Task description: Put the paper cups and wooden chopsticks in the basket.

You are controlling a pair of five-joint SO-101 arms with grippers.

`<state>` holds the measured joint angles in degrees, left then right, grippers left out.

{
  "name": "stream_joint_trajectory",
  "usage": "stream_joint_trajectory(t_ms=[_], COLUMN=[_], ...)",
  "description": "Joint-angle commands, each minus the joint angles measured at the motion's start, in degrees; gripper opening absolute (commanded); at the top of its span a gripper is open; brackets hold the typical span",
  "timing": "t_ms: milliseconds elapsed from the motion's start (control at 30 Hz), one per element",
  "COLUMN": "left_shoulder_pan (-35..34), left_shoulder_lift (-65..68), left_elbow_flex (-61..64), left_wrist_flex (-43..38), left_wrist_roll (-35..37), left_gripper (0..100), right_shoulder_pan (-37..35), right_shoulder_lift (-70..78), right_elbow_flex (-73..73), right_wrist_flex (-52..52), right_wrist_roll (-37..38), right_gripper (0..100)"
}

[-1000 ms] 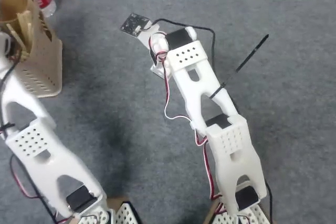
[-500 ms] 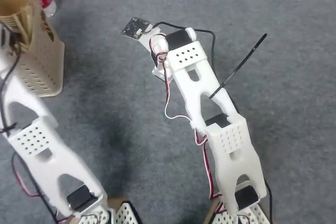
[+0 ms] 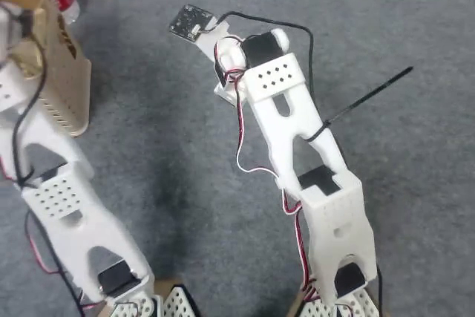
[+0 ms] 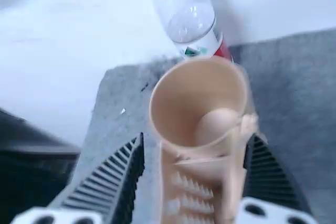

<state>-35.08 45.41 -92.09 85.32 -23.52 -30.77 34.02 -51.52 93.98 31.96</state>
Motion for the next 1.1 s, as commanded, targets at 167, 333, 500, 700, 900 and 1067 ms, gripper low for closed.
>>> stream_joint_trajectory(t_ms=[167,333,500,700,900,1067], left_shoulder_pan=[7.2,6.7,6.5,0.5,3.1,7.8], left_shoulder_lift=[-3.5,-3.5,-9.5,-22.3,-41.2,-56.3], left_elbow_flex=[0.5,-0.5,-3.4,9.7,31.3,54.7], left_wrist_flex=[-1.0,3.2,15.8,15.6,15.5,13.5], left_wrist_roll=[16.4,24.2,27.3,27.1,22.1,18.4], left_gripper=[29,29,29,29,29,29], right_shoulder_pan=[1.5,3.6,2.8,1.7,1.7,2.9], right_shoulder_lift=[-4.7,-5.2,-10.8,-23.3,-36.5,-45.2], right_elbow_flex=[-0.7,-0.7,-0.7,-0.4,-0.4,0.9], right_wrist_flex=[6.1,6.7,7.2,8.5,8.6,8.6], right_wrist_roll=[0.1,0.1,-0.5,-8.5,-13.2,-14.4], right_gripper=[21.6,21.6,21.6,21.6,21.6,21.6])
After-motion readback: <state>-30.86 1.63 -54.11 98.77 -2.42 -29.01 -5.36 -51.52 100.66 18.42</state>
